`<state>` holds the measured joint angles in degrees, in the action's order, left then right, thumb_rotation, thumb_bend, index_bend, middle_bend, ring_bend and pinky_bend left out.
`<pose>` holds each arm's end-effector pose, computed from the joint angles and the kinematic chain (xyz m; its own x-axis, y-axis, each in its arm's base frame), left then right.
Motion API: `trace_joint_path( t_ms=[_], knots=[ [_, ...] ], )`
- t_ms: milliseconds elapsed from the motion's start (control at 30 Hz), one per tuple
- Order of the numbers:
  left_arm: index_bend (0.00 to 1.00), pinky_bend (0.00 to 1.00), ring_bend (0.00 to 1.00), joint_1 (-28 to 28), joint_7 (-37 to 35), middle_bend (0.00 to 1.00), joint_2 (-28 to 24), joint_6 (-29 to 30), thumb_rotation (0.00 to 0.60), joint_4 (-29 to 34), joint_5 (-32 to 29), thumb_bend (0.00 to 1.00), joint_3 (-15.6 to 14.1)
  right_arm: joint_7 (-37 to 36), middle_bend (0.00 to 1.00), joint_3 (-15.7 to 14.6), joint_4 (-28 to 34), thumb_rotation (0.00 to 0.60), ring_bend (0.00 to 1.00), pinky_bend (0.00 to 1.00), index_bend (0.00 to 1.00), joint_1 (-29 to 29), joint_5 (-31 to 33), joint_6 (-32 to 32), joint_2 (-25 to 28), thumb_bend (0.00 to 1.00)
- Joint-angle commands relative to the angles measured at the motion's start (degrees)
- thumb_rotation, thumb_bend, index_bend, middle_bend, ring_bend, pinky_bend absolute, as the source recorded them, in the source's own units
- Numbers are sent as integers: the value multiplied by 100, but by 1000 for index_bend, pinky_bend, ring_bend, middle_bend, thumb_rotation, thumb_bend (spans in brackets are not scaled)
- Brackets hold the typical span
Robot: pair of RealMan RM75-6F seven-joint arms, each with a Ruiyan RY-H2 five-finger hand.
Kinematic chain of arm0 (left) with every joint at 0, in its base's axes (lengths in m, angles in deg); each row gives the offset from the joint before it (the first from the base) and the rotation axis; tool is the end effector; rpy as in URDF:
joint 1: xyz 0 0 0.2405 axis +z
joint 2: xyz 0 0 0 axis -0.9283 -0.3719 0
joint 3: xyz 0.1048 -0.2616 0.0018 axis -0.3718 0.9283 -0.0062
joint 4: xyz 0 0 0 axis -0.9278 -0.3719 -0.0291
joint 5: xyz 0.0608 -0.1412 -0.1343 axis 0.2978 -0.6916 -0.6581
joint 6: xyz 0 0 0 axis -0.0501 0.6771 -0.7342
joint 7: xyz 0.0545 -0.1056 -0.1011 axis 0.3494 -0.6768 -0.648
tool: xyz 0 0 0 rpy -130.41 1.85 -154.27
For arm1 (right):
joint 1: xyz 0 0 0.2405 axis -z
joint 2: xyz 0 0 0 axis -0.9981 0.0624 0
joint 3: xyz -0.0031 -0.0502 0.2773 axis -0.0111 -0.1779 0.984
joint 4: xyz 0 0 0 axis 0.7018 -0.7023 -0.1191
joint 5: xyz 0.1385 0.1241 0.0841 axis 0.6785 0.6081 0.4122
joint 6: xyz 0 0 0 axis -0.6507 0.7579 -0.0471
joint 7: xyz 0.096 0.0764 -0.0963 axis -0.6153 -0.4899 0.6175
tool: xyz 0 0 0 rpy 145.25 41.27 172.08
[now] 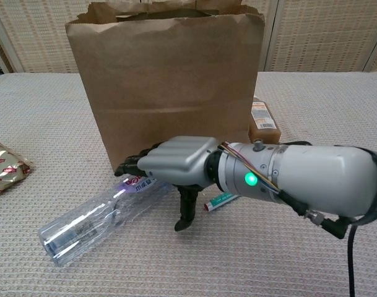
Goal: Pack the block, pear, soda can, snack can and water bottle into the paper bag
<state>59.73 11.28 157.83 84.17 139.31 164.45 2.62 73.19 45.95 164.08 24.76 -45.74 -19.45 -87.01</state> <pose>-0.3023 0.2039 0.1292 0.2161 0.1058 0.9706 0.9759 -0.0555 -0.2112 -0.0418 -0.3112 -0.1115 0.7251 -0.2945 0.6225 -0.5511 -0.7902 0.2682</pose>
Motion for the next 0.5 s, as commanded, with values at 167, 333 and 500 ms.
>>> trace_joint_path(
  t_ms=[167,333,500],
  knots=[
    [0,126,0,-2,-61,0,-47,-69,600,57,-190,419,74,-18,6,108,-454,600,0,57,0,-162,335,-83,-462,34],
    [0,126,0,-3,-9,0,-57,-110,600,62,-268,420,95,-33,37,105,-610,600,13,74,48,-230,549,-105,-598,253],
    [0,127,0,-4,-35,0,-129,-200,600,180,-432,419,132,-44,454,57,-706,600,467,564,576,-100,183,346,-792,371]
  ],
)
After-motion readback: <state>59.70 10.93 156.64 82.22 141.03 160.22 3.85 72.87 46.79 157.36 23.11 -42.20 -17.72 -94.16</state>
